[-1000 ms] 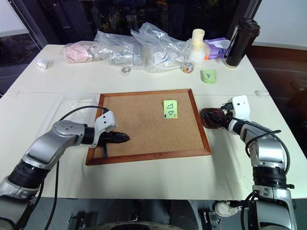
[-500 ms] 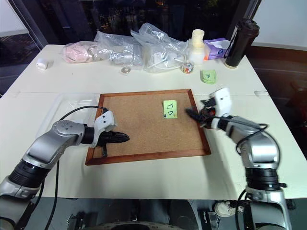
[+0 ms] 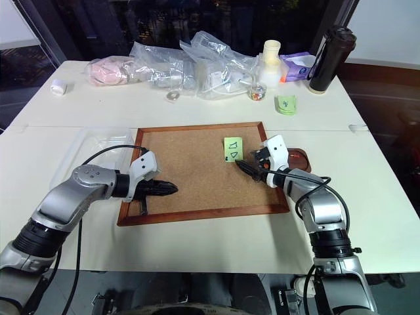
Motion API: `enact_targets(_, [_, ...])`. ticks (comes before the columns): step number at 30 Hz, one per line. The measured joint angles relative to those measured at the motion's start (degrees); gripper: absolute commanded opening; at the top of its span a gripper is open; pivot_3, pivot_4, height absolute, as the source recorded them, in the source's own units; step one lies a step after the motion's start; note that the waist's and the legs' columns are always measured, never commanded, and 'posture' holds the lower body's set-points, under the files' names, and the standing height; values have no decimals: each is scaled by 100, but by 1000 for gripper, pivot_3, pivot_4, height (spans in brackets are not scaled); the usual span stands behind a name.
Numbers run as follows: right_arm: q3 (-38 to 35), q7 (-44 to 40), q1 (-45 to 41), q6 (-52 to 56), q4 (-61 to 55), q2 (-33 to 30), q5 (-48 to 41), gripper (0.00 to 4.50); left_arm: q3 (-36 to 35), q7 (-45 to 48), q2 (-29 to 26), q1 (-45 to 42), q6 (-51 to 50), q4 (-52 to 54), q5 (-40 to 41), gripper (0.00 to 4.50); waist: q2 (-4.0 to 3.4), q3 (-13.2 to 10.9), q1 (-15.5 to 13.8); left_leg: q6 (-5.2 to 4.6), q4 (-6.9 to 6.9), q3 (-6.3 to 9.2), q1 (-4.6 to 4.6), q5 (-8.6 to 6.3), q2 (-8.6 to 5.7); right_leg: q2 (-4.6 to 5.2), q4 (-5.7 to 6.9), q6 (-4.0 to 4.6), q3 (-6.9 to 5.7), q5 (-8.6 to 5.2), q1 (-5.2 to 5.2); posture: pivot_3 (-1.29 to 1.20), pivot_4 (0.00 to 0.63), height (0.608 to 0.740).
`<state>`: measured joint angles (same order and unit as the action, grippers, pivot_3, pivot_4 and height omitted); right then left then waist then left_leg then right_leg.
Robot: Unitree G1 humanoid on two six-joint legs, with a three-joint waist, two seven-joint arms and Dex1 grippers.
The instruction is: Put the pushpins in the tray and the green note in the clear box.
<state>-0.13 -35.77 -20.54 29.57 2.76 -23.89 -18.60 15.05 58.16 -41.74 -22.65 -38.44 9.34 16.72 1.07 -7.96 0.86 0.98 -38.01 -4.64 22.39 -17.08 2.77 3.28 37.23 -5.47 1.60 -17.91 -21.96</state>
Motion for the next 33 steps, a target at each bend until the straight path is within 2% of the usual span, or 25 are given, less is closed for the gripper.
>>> enact_targets(3, [57,4,-57,-125,173,48,71,51,1,-29,5,1,-5,4,0,0,0,0,0,0,0,0,0,0,0,0,0,0,0,0,0,0,150,740])
enact_targets(27, [-109,235,76,-559,319,239,-54,51,131,-218,-105,107,-213,360,-147,0,-3,-2,6,0,2,-2,1,0,1,3,0,0,1,0,-2,0,150,740])
enact_targets(29, [-370,409,-7,-639,314,224,-115,51,148,-216,-105,114,-213,373,-147,0,-5,-1,2,0,2,-2,1,0,0,7,0,0,1,0,-2,0,150,740])
enact_targets(33, [-1302,756,-226,-746,202,-219,-203,51,150,-175,-190,165,-213,418,-146,0,1,11,15,-10,6,-1,-11,-6,2,4,-10,1,-1,-1,13,0,150,740])
